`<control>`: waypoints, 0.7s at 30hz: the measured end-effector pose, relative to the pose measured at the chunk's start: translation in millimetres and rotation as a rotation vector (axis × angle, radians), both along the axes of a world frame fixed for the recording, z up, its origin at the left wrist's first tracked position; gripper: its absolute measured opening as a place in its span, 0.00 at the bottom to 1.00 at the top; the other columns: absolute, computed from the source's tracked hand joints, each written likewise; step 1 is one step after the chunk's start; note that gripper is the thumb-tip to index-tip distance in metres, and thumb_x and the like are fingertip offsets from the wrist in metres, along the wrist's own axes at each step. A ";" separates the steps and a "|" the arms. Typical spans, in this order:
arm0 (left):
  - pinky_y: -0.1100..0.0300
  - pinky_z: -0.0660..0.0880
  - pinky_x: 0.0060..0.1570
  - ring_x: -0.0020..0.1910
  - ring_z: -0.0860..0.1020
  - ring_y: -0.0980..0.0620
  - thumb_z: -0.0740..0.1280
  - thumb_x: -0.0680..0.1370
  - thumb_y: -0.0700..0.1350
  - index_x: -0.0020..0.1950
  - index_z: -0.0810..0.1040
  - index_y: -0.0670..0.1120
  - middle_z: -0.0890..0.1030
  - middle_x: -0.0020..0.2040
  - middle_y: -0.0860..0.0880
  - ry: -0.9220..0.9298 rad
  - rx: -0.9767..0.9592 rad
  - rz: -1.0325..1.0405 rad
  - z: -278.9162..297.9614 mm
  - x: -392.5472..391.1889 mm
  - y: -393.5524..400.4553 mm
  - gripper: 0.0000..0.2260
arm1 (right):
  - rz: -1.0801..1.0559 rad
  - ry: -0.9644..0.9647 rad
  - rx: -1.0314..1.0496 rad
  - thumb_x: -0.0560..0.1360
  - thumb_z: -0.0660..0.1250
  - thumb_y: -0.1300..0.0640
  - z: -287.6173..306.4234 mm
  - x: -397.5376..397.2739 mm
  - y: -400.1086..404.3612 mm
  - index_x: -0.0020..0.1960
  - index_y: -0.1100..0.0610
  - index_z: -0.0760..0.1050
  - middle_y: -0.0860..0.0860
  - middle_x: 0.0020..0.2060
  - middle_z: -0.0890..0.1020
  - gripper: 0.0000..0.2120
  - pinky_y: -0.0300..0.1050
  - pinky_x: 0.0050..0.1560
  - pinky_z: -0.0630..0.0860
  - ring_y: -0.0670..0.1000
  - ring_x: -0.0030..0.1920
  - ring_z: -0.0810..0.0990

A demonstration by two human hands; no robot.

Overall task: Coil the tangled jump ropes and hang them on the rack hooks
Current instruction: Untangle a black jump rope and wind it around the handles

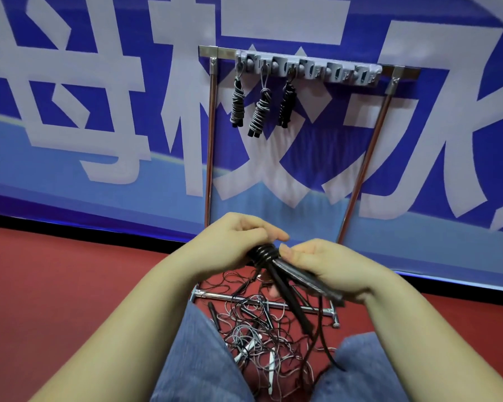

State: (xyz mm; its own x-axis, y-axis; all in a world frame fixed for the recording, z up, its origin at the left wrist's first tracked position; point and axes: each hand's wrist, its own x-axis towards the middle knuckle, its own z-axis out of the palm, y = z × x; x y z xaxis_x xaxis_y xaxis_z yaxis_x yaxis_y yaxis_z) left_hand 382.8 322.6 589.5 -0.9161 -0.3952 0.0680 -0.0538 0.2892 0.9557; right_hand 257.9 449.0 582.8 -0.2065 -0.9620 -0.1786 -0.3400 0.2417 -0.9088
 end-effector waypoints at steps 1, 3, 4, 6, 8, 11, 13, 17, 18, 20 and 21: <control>0.68 0.57 0.21 0.23 0.63 0.56 0.62 0.78 0.41 0.47 0.83 0.45 0.73 0.25 0.53 0.043 0.079 -0.018 -0.8 -2.7 3.3 0.10 | -0.022 -0.138 -0.022 0.69 0.57 0.36 -4.6 1.8 -2.1 0.37 0.57 0.83 0.55 0.29 0.82 0.27 0.38 0.26 0.66 0.46 0.24 0.71; 0.70 0.55 0.21 0.21 0.61 0.55 0.63 0.76 0.44 0.41 0.83 0.46 0.73 0.26 0.50 0.106 0.193 0.032 -1.3 -9.8 7.6 0.09 | -0.046 -0.546 -0.088 0.71 0.60 0.41 -17.4 6.7 -8.4 0.30 0.56 0.81 0.49 0.20 0.74 0.23 0.34 0.21 0.59 0.44 0.19 0.65; 0.70 0.55 0.21 0.19 0.60 0.57 0.63 0.76 0.43 0.38 0.82 0.46 0.71 0.24 0.51 0.116 0.222 0.094 -1.7 -13.6 9.6 0.10 | -0.025 -0.766 -0.153 0.71 0.63 0.44 -23.0 10.8 -12.6 0.30 0.57 0.80 0.48 0.20 0.72 0.19 0.33 0.20 0.59 0.43 0.19 0.64; 0.71 0.56 0.19 0.17 0.61 0.59 0.61 0.78 0.41 0.35 0.79 0.46 0.69 0.21 0.53 0.114 0.285 0.218 -4.5 -20.1 13.5 0.13 | -0.044 -1.049 -0.283 0.72 0.62 0.51 -34.1 20.2 -20.6 0.30 0.57 0.76 0.47 0.19 0.67 0.16 0.32 0.18 0.59 0.41 0.18 0.62; 0.71 0.55 0.18 0.15 0.60 0.59 0.62 0.77 0.41 0.32 0.74 0.46 0.66 0.18 0.54 0.115 0.398 0.309 -10.4 -25.6 15.8 0.13 | -0.265 -1.088 -0.295 0.76 0.56 0.53 -37.9 29.2 -29.3 0.30 0.56 0.70 0.47 0.18 0.63 0.18 0.33 0.15 0.56 0.42 0.16 0.58; 0.66 0.58 0.20 0.18 0.61 0.55 0.63 0.77 0.42 0.28 0.74 0.48 0.66 0.18 0.54 0.154 0.415 0.483 -23.6 -31.4 9.4 0.16 | -0.508 -0.675 -0.245 0.81 0.52 0.54 -43.7 41.1 -36.9 0.33 0.59 0.70 0.49 0.18 0.66 0.20 0.34 0.17 0.56 0.44 0.16 0.58; 0.63 0.64 0.25 0.24 0.68 0.54 0.63 0.77 0.43 0.31 0.78 0.48 0.73 0.22 0.53 0.174 0.196 0.612 -32.2 -32.6 0.5 0.14 | -0.513 -0.427 -0.192 0.82 0.51 0.54 -44.7 46.9 -34.8 0.36 0.61 0.74 0.50 0.19 0.69 0.22 0.33 0.18 0.59 0.45 0.16 0.61; 0.54 0.72 0.41 0.40 0.76 0.45 0.64 0.77 0.47 0.39 0.80 0.45 0.81 0.36 0.47 0.121 -0.172 0.740 -41.6 -29.4 -12.9 0.10 | -0.348 -0.024 -0.170 0.80 0.61 0.53 -35.2 48.5 -17.8 0.39 0.58 0.78 0.48 0.21 0.72 0.15 0.38 0.24 0.65 0.45 0.20 0.66; 0.54 0.72 0.41 0.41 0.76 0.44 0.63 0.77 0.48 0.40 0.80 0.46 0.81 0.36 0.47 0.059 -0.244 0.739 -42.9 -27.9 -14.8 0.10 | -0.322 0.164 -0.189 0.77 0.64 0.52 -30.6 45.0 -13.5 0.38 0.57 0.77 0.48 0.22 0.73 0.13 0.40 0.27 0.65 0.45 0.22 0.67; 0.56 0.71 0.41 0.42 0.77 0.45 0.63 0.76 0.49 0.41 0.80 0.47 0.81 0.37 0.48 -0.051 -0.362 0.690 -45.2 -24.3 -20.2 0.09 | -0.354 0.513 -0.261 0.73 0.69 0.49 -22.6 33.7 -7.9 0.36 0.54 0.77 0.48 0.26 0.76 0.11 0.44 0.32 0.67 0.46 0.27 0.70; 0.56 0.72 0.40 0.40 0.77 0.47 0.64 0.76 0.48 0.40 0.80 0.47 0.81 0.36 0.50 -0.062 -0.373 0.641 -45.9 -21.8 -22.9 0.09 | -0.396 0.616 -0.296 0.72 0.70 0.47 -17.4 26.8 -6.1 0.36 0.52 0.79 0.47 0.28 0.78 0.10 0.43 0.35 0.69 0.46 0.30 0.73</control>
State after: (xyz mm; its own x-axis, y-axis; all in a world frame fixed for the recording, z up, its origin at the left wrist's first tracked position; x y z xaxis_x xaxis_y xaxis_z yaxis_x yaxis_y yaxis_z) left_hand 361.0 299.8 543.6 -0.5203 -0.8140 0.2583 -0.3715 0.4881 0.7898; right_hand 284.7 443.0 565.3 -0.5223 -0.7857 0.3315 -0.7425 0.2277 -0.6300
